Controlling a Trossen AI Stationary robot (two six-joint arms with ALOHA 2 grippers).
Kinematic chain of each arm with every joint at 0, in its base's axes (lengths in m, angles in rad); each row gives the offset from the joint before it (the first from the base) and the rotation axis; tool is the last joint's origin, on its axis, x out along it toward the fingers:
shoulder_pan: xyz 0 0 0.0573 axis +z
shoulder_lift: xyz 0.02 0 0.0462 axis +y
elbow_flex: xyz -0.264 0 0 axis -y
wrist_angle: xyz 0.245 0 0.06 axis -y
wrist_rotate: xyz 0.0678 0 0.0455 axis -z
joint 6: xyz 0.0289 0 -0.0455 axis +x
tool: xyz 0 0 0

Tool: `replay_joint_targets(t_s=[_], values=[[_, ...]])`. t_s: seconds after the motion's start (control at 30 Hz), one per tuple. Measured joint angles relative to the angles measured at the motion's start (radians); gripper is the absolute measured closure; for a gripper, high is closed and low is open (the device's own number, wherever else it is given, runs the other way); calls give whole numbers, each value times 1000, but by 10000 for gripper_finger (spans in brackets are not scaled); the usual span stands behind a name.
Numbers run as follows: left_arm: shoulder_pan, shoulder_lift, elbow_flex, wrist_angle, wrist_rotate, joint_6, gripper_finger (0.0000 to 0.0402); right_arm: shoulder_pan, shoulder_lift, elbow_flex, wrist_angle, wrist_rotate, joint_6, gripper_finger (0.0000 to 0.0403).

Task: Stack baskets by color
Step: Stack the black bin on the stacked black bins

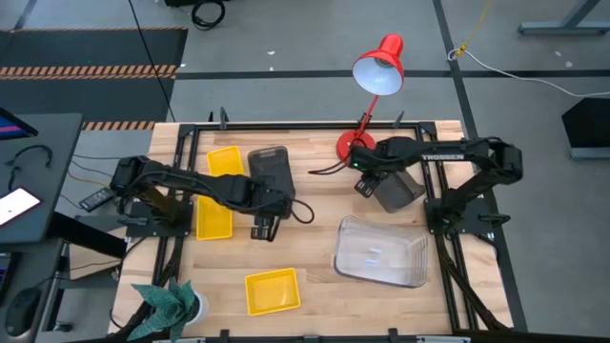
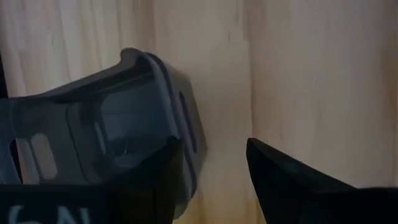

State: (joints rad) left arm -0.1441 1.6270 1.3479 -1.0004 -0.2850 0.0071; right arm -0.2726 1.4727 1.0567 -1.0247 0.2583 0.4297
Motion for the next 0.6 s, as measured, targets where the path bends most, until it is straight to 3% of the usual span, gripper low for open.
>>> replay_joint_targets(t_s=[0.23,0.6], values=[[-19,-7,0,0,0,-32,216,-13,82,69,1,-23,-38,247],[-75,-7,0,-49,-2,-63,216,-54,192,70,-2,-15,-17,251]])
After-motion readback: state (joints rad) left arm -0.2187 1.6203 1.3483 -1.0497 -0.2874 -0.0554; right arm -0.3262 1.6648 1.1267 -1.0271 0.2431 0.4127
